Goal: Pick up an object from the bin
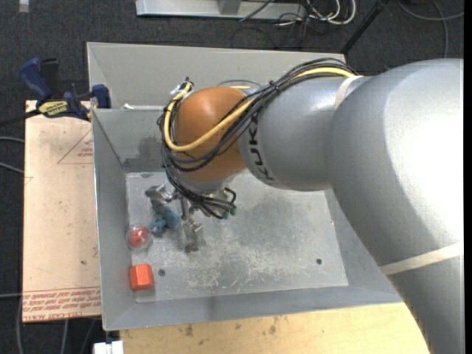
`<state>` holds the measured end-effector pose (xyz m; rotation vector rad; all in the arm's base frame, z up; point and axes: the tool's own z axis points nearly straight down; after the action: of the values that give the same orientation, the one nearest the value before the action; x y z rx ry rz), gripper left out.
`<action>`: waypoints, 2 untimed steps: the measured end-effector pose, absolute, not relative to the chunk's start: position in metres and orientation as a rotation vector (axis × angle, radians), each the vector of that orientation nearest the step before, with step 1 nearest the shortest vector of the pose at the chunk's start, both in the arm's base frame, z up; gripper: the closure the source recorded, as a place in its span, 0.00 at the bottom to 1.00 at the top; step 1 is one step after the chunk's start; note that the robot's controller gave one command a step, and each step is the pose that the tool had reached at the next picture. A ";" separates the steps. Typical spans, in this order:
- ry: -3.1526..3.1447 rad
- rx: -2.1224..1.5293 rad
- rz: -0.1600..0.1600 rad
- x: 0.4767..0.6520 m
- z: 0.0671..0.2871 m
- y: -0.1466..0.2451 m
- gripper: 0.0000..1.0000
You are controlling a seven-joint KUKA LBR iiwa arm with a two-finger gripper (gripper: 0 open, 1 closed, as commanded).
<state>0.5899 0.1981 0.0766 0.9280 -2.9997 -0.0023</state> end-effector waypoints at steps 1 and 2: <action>-3.004 0.927 -0.004 0.591 0.080 0.198 1.00; -3.018 0.922 -0.001 0.621 0.231 0.207 1.00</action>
Offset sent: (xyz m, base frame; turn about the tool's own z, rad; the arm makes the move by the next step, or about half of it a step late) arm 0.0000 0.0000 0.0000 0.0000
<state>0.6209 0.2074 0.2308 0.9221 -3.0182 -0.0008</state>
